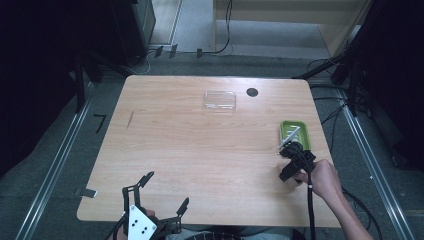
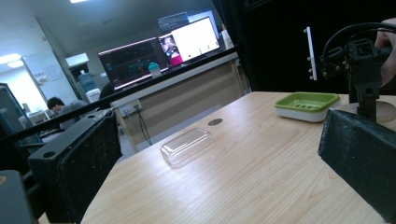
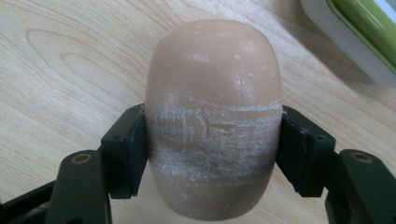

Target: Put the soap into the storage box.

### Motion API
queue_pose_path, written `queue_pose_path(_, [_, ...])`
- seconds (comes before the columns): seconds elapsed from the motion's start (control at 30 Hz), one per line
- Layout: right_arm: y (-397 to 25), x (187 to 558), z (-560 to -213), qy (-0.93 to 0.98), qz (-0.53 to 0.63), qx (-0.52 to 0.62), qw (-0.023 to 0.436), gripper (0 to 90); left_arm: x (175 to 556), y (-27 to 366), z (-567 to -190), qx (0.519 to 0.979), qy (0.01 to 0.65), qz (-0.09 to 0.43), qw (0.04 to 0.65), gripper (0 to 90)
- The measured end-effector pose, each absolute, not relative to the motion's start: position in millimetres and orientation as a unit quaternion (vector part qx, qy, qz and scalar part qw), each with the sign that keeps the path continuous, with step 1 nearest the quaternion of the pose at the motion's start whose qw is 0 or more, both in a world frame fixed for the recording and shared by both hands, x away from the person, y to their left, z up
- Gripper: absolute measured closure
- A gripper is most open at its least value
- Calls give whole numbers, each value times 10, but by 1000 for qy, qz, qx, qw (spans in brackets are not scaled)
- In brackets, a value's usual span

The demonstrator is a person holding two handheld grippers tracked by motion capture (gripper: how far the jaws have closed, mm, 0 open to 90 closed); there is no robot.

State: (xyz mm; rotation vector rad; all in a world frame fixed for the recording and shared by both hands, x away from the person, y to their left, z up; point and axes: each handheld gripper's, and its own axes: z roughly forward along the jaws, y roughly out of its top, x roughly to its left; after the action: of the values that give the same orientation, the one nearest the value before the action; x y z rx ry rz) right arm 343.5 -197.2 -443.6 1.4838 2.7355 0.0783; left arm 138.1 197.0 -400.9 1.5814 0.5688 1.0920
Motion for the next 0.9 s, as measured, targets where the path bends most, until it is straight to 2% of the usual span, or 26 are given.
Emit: queue_pose_path(0.9, [-2198, 3474, -4345, 868, 36, 495, 28, 335, 1382, 1970, -4008, 665, 238, 459, 539, 0])
